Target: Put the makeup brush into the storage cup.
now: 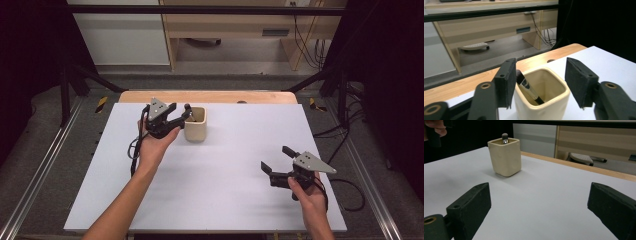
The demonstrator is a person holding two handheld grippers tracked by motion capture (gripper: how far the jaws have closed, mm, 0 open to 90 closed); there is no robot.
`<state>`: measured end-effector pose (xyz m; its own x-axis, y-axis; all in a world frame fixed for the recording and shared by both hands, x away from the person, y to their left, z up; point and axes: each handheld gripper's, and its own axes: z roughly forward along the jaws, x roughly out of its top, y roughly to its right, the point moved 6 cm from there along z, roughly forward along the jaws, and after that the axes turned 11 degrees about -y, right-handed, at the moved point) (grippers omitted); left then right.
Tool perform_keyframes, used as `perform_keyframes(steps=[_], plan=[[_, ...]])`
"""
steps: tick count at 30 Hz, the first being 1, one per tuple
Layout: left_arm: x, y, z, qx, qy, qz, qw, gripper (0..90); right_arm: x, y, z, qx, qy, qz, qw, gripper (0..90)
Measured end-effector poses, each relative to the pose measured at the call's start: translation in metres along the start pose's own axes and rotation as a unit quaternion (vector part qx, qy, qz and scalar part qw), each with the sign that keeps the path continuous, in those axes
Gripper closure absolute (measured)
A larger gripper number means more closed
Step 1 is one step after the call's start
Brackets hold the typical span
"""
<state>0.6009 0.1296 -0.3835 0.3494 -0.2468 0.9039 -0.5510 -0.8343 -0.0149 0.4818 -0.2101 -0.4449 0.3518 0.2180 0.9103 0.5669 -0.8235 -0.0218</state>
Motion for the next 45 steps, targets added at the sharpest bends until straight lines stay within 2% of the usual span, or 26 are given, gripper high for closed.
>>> perform_keyframes(steps=[5, 6, 11, 12, 14, 17, 19, 25, 29, 30, 34, 45], plan=[[0.001, 0.003, -0.008, -0.004, 0.000, 0.021, 0.9998, 34.3, -0.002, 0.001, 0.001, -0.002, -0.004, -0.001, 1.0000, 4.6], [0.002, 0.005, -0.012, -0.014, 0.002, 0.022, 0.9997, 29.9, -0.002, 0.001, 0.001, -0.002, -0.004, 0.002, 1.0000, 4.6], [0.001, 0.011, -0.019, -0.030, 0.004, 0.034, 0.9990, 14.1, -0.002, 0.000, 0.002, -0.002, -0.004, 0.002, 1.0000, 4.5], [0.000, 0.014, -0.020, -0.045, 0.002, 0.035, 0.9984, 10.7, -0.002, 0.000, 0.002, -0.003, -0.006, 0.000, 1.0000, 4.5], [-0.001, 0.016, -0.022, -0.051, 0.000, 0.036, 0.9980, 6.0, -0.002, 0.001, 0.002, -0.004, -0.004, 0.003, 1.0000, 4.4], [-0.001, 0.018, -0.026, -0.056, 0.002, 0.038, 0.9977, 3.5, -0.002, 0.001, 0.000, -0.006, -0.004, 0.002, 1.0000, 4.2], [-0.002, 0.021, -0.030, -0.068, 0.003, 0.038, 0.9969, 2.7, -0.002, 0.001, 0.000, -0.006, -0.003, 0.003, 1.0000, 4.1], [-0.001, 0.022, -0.038, -0.076, 0.009, 0.046, 0.9960, 1.9, -0.002, 0.001, 0.001, -0.007, -0.002, 0.002, 1.0000, 3.8], [-0.001, 0.025, -0.043, -0.088, 0.008, 0.057, 0.9945, 1.7, -0.002, 0.002, 0.000, -0.009, 0.002, 0.005, 0.9999, 3.8], [-0.003, 0.027, -0.045, -0.099, 0.007, 0.062, 0.9931, 1.7, -0.002, 0.003, 0.000, -0.011, 0.005, 0.006, 0.9999, 3.8], [-0.009, 0.031, -0.051, -0.114, 0.009, 0.078, 0.9904, 1.3, -0.002, 0.004, -0.001, -0.012, 0.008, 0.009, 0.9998, 3.8], [-0.024, 0.033, -0.061, -0.122, 0.018, 0.089, 0.9883, 1.1, -0.002, 0.003, 0.001, -0.013, 0.008, 0.001, 0.9999, 3.7]])
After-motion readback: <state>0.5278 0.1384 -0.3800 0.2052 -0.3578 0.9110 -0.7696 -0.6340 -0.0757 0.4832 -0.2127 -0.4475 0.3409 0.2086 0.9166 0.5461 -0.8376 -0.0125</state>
